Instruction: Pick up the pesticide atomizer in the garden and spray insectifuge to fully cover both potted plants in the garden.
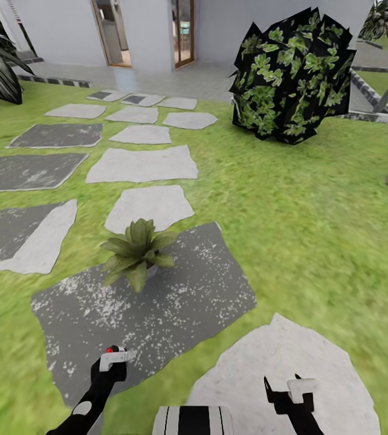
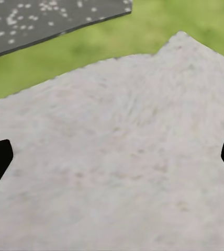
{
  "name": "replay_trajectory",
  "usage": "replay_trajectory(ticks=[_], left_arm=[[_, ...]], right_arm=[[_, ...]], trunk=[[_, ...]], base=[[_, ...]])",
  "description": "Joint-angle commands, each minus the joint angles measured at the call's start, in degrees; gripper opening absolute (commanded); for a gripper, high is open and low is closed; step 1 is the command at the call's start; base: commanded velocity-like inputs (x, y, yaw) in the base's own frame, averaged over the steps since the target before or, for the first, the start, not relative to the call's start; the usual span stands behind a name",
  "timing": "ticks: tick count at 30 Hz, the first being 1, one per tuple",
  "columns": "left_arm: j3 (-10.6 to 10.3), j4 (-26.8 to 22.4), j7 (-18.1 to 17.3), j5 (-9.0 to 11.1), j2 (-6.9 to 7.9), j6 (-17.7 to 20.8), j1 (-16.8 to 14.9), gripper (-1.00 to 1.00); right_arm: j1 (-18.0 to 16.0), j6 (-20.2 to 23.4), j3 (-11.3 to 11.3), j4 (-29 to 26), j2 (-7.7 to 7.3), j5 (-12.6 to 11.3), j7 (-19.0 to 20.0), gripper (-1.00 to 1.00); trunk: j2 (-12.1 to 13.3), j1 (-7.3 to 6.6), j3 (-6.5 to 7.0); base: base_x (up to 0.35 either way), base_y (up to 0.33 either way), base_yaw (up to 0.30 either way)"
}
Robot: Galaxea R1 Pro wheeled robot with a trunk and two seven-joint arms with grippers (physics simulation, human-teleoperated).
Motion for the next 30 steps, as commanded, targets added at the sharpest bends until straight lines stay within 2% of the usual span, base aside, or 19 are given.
replay_trajectory(ticks=[1,7,12,13,14,15,18,19,23,30], left_arm=[[0.2,0.0,0.0,-0.1,-0.01,-0.2,0.0,-1.00],[0.1,-0.1,-0.8,0.0,0.13,0.3,-0.1,-1.00],[0.2,-0.2,-3.5,-0.2,0.28,2.6,-0.1,-1.00],[0.3,-0.2,-4.5,-0.2,0.93,5.5,-0.2,-1.00],[0.3,-0.3,-4.7,-0.2,1.26,6.4,-0.3,-1.00],[0.3,-0.3,-5.2,-0.1,2.28,9.1,-0.4,-1.00],[0.3,-0.9,-5.5,-0.1,4.05,12.1,-0.2,-1.00],[0.3,-1.7,-5.5,-0.1,4.73,12.7,0.0,-1.00],[0.3,-3.4,-5.6,0.3,5.82,13.4,0.8,-1.00],[0.7,-2.8,-5.6,0.4,5.89,12.7,3.6,-1.00]], right_arm=[[0.0,-0.2,0.0,0.0,-0.02,0.2,0.0,1.00],[0.0,-1.2,0.0,0.1,-0.06,0.3,0.0,1.00],[0.1,-7.2,-0.1,1.1,-0.41,0.4,-0.1,1.00],[0.2,-10.3,-0.1,2.7,-0.58,0.4,-0.1,1.00],[0.2,-10.9,-0.1,3.3,-0.61,0.4,-0.1,1.00],[0.2,-12.3,-0.1,5.3,-0.66,0.4,-0.1,1.00],[0.2,-14.9,-0.1,9.6,-0.79,0.4,-0.1,1.00],[0.2,-17.0,-0.1,11.9,-0.88,0.4,-0.1,1.00],[0.2,-23.7,-0.1,18.6,-0.90,0.4,-0.1,1.00],[0.2,-25.3,0.1,22.2,-0.74,0.5,0.2,1.00]], trunk=[[0.0,-0.01,-0.03],[0.1,-0.17,1.30],[0.1,-0.29,2.40],[0.1,-0.32,2.62],[0.2,-0.35,2.85],[0.2,-0.37,3.07],[0.2,-0.45,3.73],[0.2,-0.48,3.95],[0.3,-0.58,4.84],[0.4,-0.76,6.39]], base=[[-0.003,0.000,0.274],[-0.001,0.000,0.195],[0.000,0.000,0.022],[0.000,0.000,0.003],[0.000,0.000,0.002],[0.000,0.000,0.001],[0.000,0.000,0.000],[0.000,0.000,0.000],[0.000,0.000,0.000],[0.000,0.000,0.000]])
